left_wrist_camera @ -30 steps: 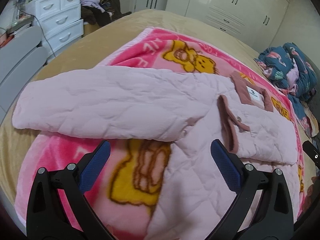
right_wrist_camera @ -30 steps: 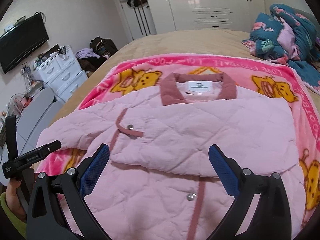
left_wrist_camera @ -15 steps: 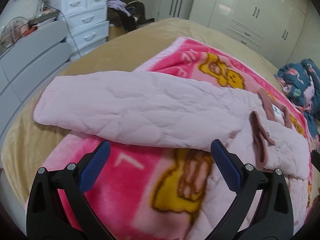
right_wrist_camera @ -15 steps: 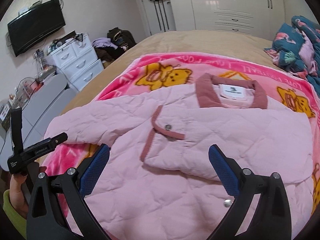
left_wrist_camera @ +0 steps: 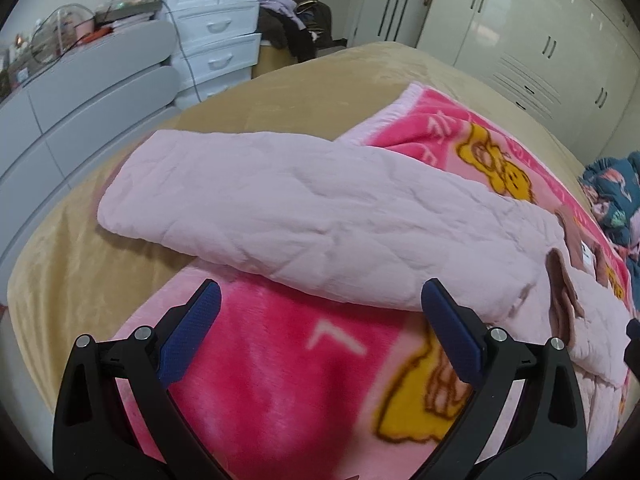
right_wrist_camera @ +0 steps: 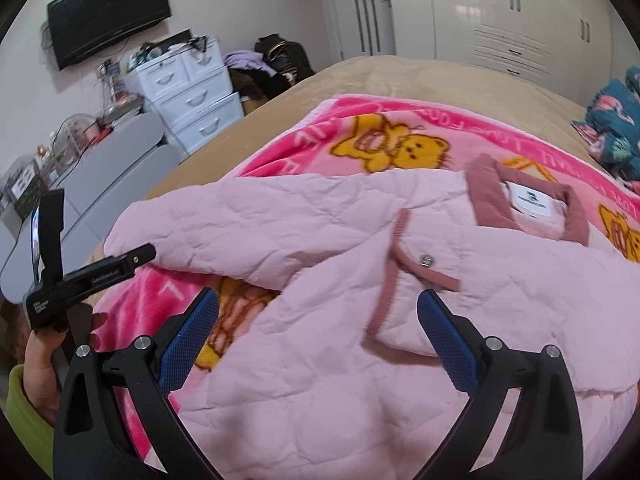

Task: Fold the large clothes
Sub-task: 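Grasp the other sleeve cuff with the left tool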

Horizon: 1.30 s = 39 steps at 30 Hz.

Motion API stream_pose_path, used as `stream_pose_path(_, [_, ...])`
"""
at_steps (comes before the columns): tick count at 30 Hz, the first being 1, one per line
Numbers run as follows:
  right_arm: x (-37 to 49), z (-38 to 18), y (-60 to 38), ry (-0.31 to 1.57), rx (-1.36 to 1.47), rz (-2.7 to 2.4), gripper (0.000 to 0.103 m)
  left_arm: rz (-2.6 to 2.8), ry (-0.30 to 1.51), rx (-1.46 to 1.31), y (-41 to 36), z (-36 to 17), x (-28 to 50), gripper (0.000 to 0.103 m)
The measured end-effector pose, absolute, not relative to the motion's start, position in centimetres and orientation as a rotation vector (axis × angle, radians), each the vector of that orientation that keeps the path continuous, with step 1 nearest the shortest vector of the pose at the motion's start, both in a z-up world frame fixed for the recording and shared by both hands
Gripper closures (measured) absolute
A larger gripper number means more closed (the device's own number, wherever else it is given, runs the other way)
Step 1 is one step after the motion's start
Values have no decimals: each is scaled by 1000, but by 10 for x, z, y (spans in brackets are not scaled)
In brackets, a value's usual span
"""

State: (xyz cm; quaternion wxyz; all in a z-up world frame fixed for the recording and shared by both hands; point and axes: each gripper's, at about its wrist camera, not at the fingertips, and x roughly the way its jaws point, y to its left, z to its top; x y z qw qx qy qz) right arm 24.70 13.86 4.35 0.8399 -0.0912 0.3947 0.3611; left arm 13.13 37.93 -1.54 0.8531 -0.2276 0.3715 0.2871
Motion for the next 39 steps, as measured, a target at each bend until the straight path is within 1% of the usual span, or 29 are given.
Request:
stream_pose_path(13, [234,23,194,867,-245,854,4,665,771,-594,422,-38,116,9])
stream_pose_path(22, [232,11,213,884,-251,875,4,672,722,-799,458,-59,105,9])
stream_pose_path(30, [235,4,205,913,-216,869,4,682,630,-1011,501,-81,98,9])
stream_pose_path(36, [240,5,186,919,-177,839,4,732,577,-1039,528,-83,97,9])
stream_pose_path(37, [241,5,181,919,-170,832,4,742,572,-1042,530,-84,96,19])
stream_pose_path(38, [242,5,178,920,-164,825,4,761,567,-1039,532,-85,94,33])
stream_pose_path(39, [244,5,174,922,-155,818,4,764,559,-1039,533,-85,93,40])
